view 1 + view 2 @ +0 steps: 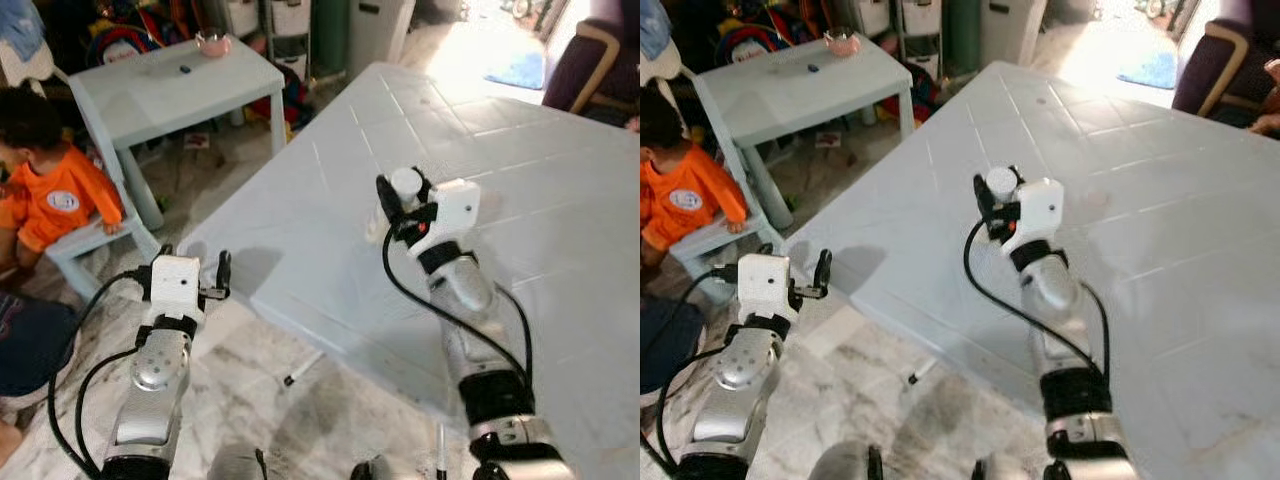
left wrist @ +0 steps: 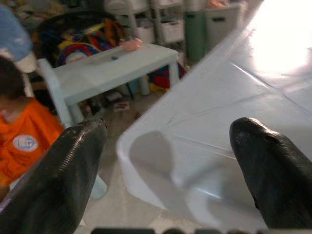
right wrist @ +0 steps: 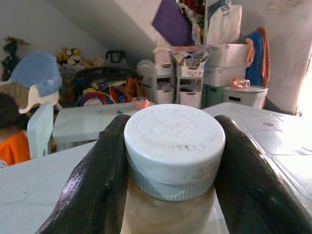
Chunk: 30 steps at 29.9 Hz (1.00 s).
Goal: Restocking fridge
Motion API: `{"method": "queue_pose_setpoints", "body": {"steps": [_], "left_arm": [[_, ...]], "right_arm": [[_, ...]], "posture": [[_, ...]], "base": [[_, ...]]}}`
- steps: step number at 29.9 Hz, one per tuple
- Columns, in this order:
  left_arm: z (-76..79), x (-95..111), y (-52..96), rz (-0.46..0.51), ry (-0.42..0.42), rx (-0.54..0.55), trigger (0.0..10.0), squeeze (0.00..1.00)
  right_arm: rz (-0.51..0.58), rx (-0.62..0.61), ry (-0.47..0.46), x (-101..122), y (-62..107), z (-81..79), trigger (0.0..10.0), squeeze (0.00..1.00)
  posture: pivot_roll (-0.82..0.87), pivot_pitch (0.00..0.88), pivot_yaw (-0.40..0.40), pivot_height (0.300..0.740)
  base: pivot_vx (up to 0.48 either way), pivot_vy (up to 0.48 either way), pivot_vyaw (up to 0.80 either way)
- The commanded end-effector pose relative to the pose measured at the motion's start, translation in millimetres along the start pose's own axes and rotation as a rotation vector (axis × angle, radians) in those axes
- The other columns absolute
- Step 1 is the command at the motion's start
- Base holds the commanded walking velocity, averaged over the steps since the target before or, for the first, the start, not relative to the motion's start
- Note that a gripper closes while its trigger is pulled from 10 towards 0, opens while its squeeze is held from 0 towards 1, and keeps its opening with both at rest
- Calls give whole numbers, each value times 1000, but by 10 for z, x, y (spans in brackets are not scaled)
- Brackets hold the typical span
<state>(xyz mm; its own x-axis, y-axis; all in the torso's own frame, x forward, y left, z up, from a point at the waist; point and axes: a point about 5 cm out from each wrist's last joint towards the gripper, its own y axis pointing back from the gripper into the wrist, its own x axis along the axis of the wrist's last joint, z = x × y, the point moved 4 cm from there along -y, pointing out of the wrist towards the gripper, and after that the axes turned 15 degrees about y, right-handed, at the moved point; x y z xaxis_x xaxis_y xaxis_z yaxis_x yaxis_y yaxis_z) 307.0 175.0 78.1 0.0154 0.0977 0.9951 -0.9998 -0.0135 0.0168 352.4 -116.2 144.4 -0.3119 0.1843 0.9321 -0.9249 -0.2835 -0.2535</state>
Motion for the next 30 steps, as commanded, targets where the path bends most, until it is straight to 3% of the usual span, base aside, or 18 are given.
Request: {"method": "queue_pose_setpoints", "body": {"steps": [1,7,8,11,12,14,23,30], "left_arm": [[-57,12,-24,13,11,31,10000,0],[60,12,-96,19,26,5,10000,0],[95,6,-107,18,32,-2,10000,0],[97,2,-116,22,39,4,10000,0],[73,2,-115,30,48,21,10000,0],[48,-15,-108,27,48,39,10000,0],[44,-42,-68,35,29,41,10000,0],[-113,144,-96,98,-18,76,10000,0]], "right_arm": [[-8,-16,11,-2,-6,-37,10000,0],[1,21,18,56,-22,-159,10000,0],[-5,69,18,73,35,-258,10000,0],[-34,88,11,53,130,-309,10000,0],[-53,51,-53,44,146,-283,10000,0],[-58,36,-75,40,136,-269,10000,0],[-65,36,-47,27,93,-218,10000,0],[-44,59,-19,98,-4,-250,10000,0]], "posture": [[9,0,-23,740],[-20,0,-36,740],[-16,0,-46,740],[-10,0,-60,740],[-8,0,-64,740],[-5,0,-67,740],[6,0,-71,740],[10,0,-48,740]], "base": [[0,0,800],[0,0,800],[0,0,800],[0,0,800],[0,0,800],[0,0,800],[0,111,800],[0,0,796]]}}
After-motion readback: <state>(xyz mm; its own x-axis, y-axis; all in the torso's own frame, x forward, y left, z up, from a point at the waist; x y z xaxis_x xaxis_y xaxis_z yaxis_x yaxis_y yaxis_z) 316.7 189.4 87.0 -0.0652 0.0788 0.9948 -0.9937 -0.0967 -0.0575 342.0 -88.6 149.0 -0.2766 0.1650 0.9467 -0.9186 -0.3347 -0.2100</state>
